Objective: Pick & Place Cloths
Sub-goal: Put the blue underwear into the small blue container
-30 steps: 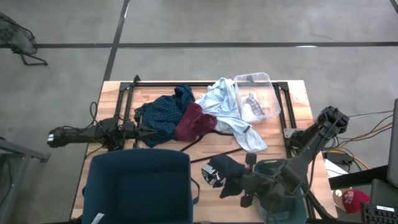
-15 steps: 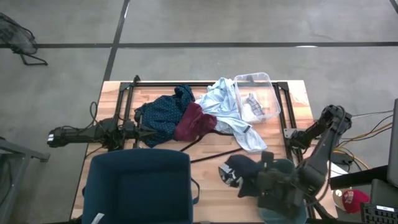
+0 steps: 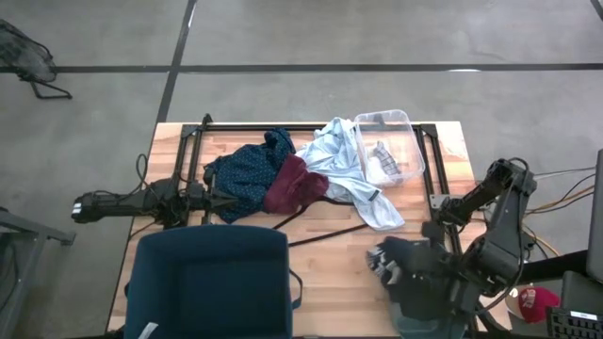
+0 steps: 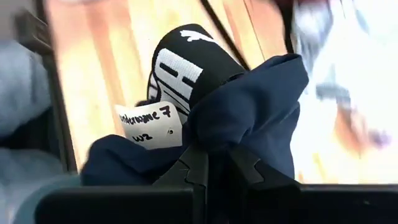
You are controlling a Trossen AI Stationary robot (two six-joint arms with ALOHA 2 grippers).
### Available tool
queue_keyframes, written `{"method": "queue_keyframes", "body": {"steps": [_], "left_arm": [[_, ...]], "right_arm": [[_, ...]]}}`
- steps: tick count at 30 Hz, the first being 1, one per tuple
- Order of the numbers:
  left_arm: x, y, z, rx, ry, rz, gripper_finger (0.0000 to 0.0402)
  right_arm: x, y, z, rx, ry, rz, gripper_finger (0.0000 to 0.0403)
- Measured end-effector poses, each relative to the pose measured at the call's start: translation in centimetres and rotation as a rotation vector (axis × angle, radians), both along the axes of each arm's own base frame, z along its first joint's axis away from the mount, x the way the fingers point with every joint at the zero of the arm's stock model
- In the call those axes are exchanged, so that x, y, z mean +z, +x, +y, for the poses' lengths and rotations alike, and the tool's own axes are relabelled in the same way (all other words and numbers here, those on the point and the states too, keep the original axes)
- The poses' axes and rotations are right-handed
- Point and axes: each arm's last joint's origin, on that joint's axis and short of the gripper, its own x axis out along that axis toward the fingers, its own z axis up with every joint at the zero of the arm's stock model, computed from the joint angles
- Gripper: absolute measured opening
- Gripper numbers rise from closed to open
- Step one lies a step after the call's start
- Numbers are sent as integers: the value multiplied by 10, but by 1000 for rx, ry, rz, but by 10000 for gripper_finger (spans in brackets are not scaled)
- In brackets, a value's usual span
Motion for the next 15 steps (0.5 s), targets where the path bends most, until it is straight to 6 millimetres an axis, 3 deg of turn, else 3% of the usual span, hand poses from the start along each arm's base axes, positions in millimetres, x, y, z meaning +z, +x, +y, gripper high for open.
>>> {"method": "queue_keyframes", "body": {"steps": [7,15], "left_arm": [[0,0,0,0,0,0,23],[0,0,0,0,0,0,23]], "right_arm": [[1,-13,3,-138,179,153,18],[-24,-23,15,-301,218,303,18]]}}
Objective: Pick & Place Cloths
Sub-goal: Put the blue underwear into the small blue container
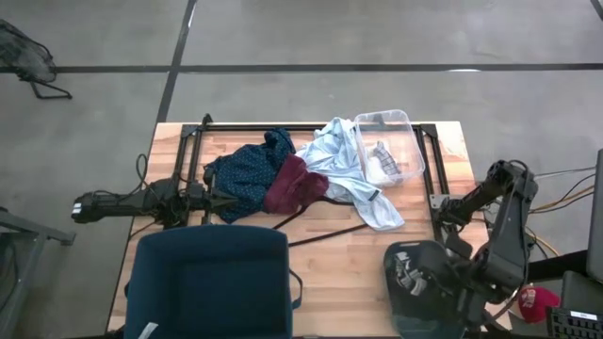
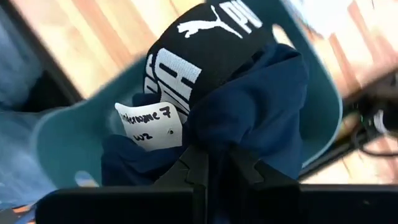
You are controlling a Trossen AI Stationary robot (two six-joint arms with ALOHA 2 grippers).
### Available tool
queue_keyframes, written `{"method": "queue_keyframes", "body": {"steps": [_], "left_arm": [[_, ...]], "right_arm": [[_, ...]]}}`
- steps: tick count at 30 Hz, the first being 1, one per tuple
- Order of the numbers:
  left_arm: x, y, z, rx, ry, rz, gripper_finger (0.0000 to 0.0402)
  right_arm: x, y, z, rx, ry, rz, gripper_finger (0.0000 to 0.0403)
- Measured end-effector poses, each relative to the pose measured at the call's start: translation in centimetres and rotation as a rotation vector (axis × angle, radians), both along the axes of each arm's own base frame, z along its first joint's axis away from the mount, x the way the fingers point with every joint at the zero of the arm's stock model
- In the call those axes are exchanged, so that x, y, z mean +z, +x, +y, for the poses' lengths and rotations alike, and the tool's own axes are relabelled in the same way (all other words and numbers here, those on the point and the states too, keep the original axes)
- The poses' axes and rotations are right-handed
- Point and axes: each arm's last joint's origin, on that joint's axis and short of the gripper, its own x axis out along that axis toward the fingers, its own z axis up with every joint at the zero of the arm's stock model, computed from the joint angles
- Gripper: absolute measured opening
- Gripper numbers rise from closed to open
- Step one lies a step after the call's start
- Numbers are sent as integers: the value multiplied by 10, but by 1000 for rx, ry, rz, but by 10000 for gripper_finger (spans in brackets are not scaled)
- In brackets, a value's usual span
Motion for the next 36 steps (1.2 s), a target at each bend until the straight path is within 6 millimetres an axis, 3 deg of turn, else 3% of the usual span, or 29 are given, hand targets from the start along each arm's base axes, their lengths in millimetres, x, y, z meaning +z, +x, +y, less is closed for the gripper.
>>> {"method": "queue_keyframes", "body": {"steps": [8,17,28,36], "left_arm": [[0,0,0,0,0,0,23],[0,0,0,0,0,0,23],[0,0,0,0,0,0,23],[0,0,0,0,0,0,23]], "right_arm": [[-51,5,21,-82,-30,137,18],[-102,25,47,58,-34,145,18],[-132,44,56,143,-39,214,18],[-132,53,49,126,-46,230,59]]}}
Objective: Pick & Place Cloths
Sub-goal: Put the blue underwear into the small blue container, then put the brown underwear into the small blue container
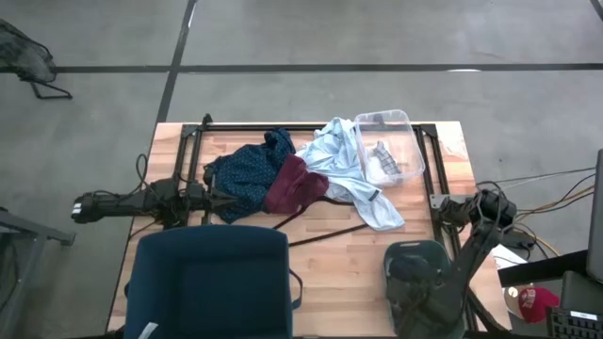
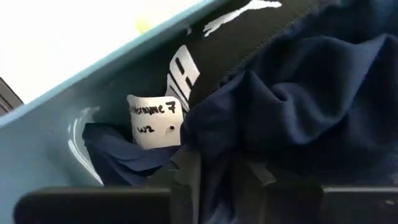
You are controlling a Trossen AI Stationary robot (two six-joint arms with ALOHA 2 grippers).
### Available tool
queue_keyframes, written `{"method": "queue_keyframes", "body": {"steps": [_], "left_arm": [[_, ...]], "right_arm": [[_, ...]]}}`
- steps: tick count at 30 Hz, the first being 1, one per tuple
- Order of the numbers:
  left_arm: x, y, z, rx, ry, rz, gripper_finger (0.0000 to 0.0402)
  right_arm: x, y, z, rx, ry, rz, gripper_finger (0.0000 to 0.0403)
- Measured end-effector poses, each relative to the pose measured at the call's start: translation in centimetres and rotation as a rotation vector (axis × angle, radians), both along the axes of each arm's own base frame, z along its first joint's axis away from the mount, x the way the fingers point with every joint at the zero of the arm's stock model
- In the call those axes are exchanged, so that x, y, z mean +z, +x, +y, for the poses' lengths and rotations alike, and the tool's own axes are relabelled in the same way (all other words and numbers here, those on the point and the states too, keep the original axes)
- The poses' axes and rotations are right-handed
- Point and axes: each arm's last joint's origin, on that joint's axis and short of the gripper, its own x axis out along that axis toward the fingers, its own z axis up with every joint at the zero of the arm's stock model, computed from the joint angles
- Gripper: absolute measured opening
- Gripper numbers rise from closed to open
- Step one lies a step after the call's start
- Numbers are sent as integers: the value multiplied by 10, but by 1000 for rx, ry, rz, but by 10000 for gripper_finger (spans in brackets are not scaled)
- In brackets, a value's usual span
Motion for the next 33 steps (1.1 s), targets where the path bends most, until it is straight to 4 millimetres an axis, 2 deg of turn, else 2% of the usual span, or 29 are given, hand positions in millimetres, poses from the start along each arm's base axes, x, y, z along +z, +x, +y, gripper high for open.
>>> {"method": "queue_keyframes", "body": {"steps": [19,26,33], "left_arm": [[0,0,0,0,0,0,23],[0,0,0,0,0,0,23],[0,0,0,0,0,0,23]], "right_arm": [[30,2,-9,-52,55,-97,212],[47,4,-15,-34,41,-214,237],[55,17,-23,60,-112,-446,248]]}}
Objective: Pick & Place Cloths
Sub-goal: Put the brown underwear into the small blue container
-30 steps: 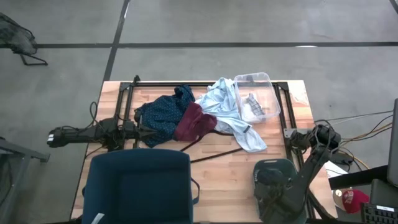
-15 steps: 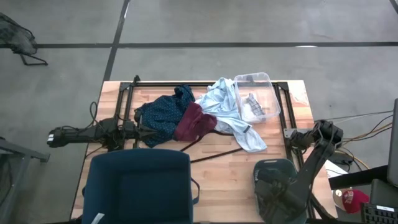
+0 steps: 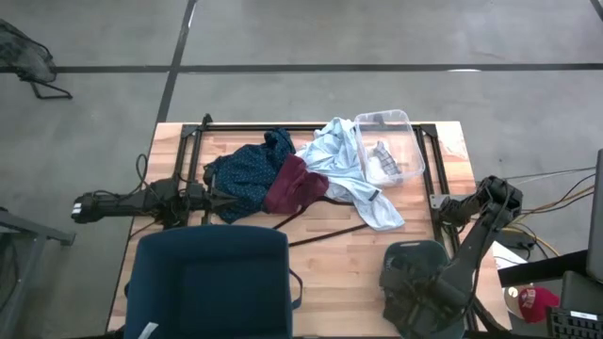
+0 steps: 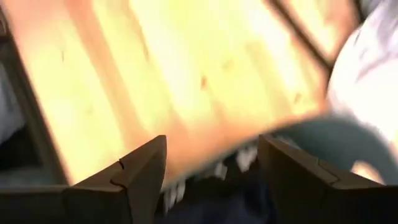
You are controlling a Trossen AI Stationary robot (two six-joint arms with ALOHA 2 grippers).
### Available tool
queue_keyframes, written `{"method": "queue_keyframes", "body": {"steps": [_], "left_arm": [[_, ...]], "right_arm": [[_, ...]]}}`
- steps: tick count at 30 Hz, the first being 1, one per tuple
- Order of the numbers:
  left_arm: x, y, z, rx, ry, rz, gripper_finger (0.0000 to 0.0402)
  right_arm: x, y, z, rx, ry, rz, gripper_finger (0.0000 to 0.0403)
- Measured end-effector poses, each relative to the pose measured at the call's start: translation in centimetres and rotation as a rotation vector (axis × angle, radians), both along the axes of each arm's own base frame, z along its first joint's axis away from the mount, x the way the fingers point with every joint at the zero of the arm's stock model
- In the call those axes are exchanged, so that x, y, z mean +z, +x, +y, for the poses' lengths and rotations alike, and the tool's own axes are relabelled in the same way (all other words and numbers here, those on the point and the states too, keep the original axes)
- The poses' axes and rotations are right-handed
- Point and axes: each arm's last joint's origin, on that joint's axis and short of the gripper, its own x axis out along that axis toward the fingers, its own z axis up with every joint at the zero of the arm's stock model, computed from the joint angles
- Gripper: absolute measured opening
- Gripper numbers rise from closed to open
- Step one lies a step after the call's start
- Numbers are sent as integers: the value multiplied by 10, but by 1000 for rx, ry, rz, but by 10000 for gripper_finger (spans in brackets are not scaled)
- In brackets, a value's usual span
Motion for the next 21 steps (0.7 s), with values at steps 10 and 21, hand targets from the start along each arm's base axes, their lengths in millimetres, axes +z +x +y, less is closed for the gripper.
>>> {"method": "queue_keyframes", "body": {"steps": [10,21], "left_arm": [[0,0,0,0,0,0,23],[0,0,0,0,0,0,23]], "right_arm": [[3,35,-21,89,-217,-183,229],[-5,69,-48,188,-505,-270,226]]}}
